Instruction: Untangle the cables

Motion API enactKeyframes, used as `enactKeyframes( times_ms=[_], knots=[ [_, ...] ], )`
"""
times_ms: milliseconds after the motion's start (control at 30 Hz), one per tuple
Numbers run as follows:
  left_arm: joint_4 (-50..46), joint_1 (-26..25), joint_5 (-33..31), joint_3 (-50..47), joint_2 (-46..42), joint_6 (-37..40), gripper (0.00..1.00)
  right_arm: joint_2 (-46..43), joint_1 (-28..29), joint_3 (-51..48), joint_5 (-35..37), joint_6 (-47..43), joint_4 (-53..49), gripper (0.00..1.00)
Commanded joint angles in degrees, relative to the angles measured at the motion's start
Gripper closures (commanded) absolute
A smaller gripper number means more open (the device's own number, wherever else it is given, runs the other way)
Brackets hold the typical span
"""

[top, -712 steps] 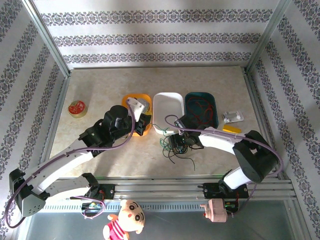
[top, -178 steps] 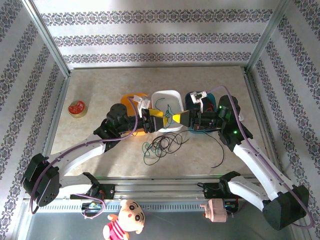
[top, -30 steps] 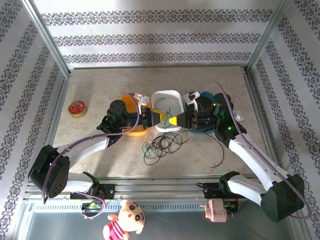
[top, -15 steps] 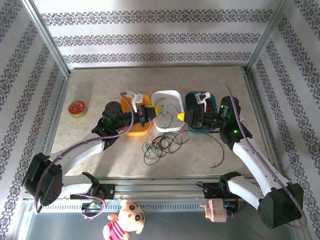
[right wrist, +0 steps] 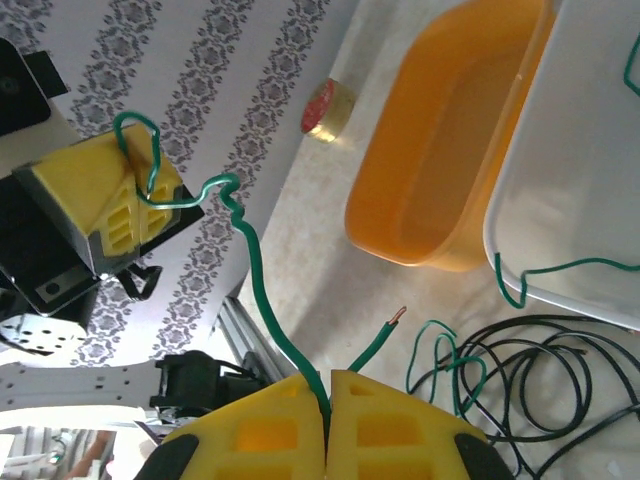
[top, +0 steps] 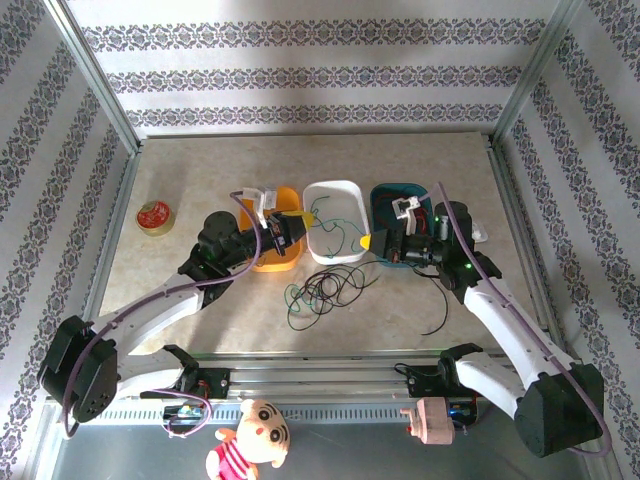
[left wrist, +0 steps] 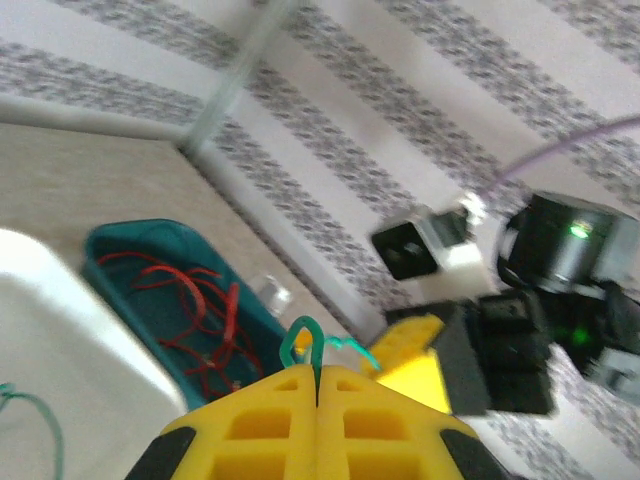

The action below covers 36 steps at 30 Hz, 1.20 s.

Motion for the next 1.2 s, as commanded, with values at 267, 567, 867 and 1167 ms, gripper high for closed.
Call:
enactKeyframes(
  times_ms=[267,567,867,1167],
  knots=[
    [-12.27,0.74,-30.29,-2.79,-4.81,0.67,0.34,3.89,3.66,0.55,12.51,-0.84,0.81,1.0],
    [-22.91,0.77,-32.32,-0.85,-5.88,3.83,0.19,20.6,6.68,7.98,26.02,-2.3,4.93,1.0],
    [-29.71,0.17,-26.27,-1.33,-0.65,4.73,0.22,31.57,7.01,10.01,25.82,1.09,12.65,0.7],
    [-40.55,-1.77,-27.94,-3.33,-0.19,5.13,0.21,20.34,7.73,4.78,36.46,-0.92,7.36,0.59]
  ],
)
